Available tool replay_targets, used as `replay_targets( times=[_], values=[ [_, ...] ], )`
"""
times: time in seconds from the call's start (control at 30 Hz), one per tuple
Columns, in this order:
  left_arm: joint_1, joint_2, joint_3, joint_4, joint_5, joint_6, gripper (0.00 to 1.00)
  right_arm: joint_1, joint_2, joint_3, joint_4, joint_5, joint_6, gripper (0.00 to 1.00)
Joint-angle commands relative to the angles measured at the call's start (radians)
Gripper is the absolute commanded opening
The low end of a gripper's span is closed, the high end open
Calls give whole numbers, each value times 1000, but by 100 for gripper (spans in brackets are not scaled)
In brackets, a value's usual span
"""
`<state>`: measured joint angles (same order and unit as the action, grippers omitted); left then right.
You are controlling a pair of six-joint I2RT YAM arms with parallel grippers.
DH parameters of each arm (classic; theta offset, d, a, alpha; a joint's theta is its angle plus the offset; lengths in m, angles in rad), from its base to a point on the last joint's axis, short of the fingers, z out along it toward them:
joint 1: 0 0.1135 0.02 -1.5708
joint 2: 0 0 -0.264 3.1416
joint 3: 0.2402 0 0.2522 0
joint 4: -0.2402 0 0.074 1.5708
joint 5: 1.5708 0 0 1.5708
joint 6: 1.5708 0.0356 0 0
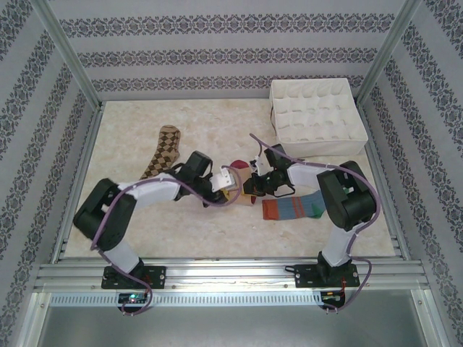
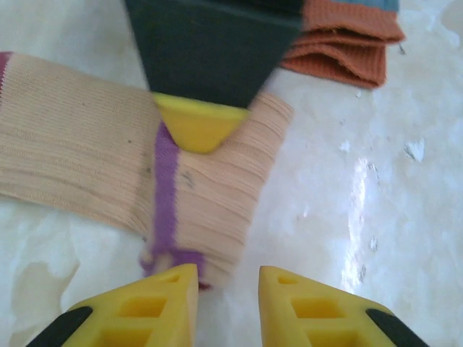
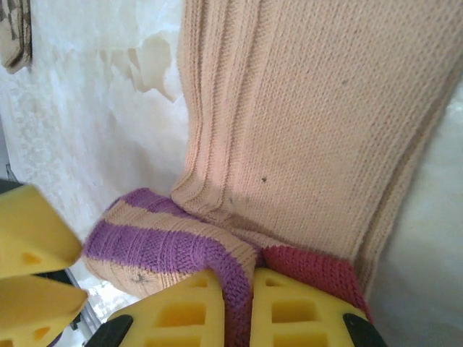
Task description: Roll the socks
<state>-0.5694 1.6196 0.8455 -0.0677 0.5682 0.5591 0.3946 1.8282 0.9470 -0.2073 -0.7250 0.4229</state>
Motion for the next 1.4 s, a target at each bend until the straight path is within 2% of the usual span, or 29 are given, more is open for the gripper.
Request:
replay_targets(
  times=[0.0, 0.1, 0.23, 0.37, 0.77, 0.83, 0.93, 1.0, 1.07, 1.1, 1.2, 1.37],
  values=[
    [-37, -104, -134, 291, -94, 205, 34, -6, 88, 32, -178, 130, -17, 5],
    [-78, -133, -193, 386, -184, 326, 37, -5, 124, 81, -252, 148, -47, 5],
    [-113, -93, -174, 392, -241, 422, 40, -3, 149, 129, -320, 169, -77, 5],
    [-133, -23, -140, 407, -261, 457, 43, -3, 171, 160, -358, 170, -96, 5],
    [-158, 139, -85, 407, -302, 531, 41, -6, 209, 170, -377, 145, -101, 6],
    [-163, 161, -78, 397, -324, 537, 38, -5, 210, 167, -372, 130, -101, 7],
    [-168, 187, -60, 368, -350, 533, 29, -5, 206, 162, -363, 99, -108, 11],
    [-168, 191, -44, 325, -348, 515, 17, -6, 194, 160, -358, 87, -114, 21],
    [-168, 185, -17, 257, -332, 487, 3, -8, 166, 149, -334, 72, -115, 39],
    [-168, 181, -6, 225, -323, 473, 0, -10, 148, 143, -322, 71, -112, 43],
    [-165, 171, 50, 84, -271, 419, 0, -28, 69, 120, -283, 87, -92, 49],
    [-138, 210, 199, -197, -137, 338, 0, -63, -57, 61, -167, 77, -40, 50]
  ],
)
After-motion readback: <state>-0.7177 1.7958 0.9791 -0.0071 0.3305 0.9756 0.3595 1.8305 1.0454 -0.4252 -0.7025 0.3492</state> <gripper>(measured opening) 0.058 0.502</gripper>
